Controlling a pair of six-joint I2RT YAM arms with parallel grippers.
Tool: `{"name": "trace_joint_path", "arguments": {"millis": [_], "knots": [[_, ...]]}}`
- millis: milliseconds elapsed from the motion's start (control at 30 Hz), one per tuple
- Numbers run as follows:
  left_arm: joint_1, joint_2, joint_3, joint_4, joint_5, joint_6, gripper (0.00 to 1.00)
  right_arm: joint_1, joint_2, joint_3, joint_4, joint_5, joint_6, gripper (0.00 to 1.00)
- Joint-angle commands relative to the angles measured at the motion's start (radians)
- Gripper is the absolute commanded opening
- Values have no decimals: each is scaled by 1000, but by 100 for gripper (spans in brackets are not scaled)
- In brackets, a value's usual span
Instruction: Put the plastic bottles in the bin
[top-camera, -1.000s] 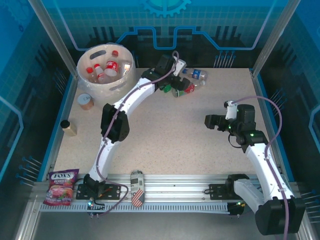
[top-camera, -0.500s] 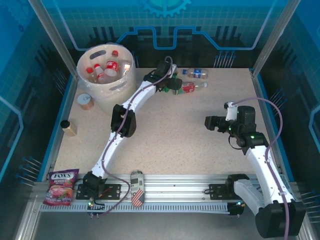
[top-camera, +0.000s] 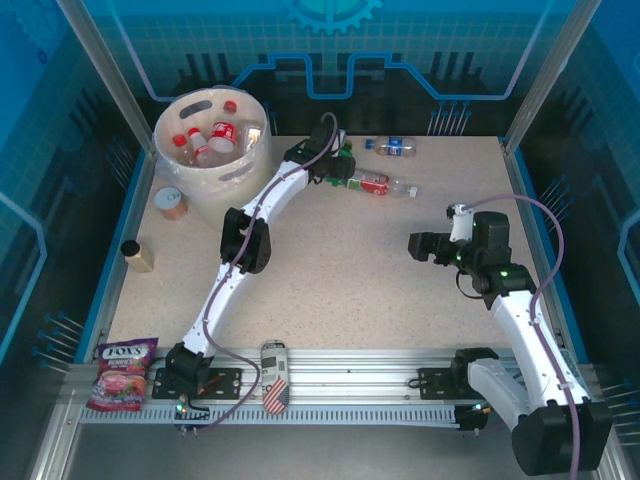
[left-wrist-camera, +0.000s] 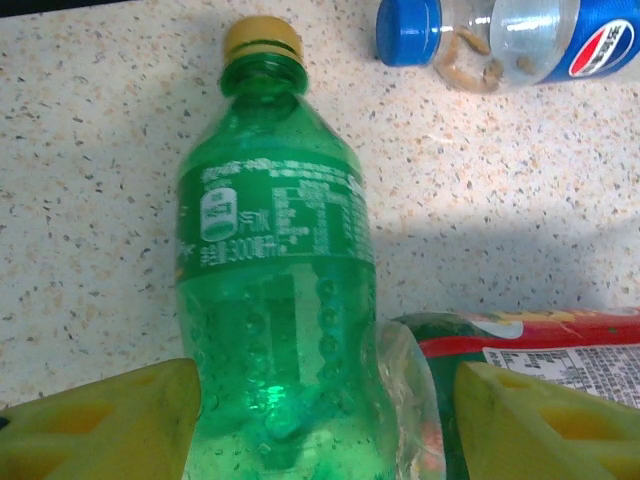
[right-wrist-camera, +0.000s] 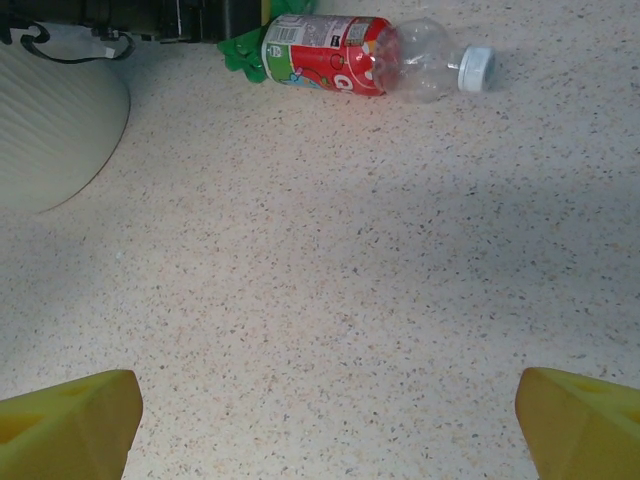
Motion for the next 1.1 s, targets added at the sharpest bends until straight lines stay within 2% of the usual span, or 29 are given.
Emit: {"name": "trace_joint_path", "arguments": {"millis": [0, 333, 633, 700, 867, 967, 1067], "knots": [[7, 24, -1, -87, 15, -39, 66, 17, 0, -1, 8, -4, 11, 97], [-50, -156, -276, -42, 14, 8, 72, 33, 24, 20, 23, 9, 7, 97], [-99, -464, -663, 130, 9, -10, 72, 49, 36, 19, 39, 15, 6, 97], [-94, -472, -660, 130, -32, -16, 77, 50, 40, 23, 45, 14, 6, 97], [-70, -404, -579, 152, -79, -82, 96, 60, 41, 25, 54, 11, 14, 97], [-52, -331, -481, 154, -130, -144, 99, 66, 20, 19, 39, 21, 14, 97], [-34, -187, -266, 60, -155, -171, 99, 67, -8, 5, 22, 35, 12, 97]]}}
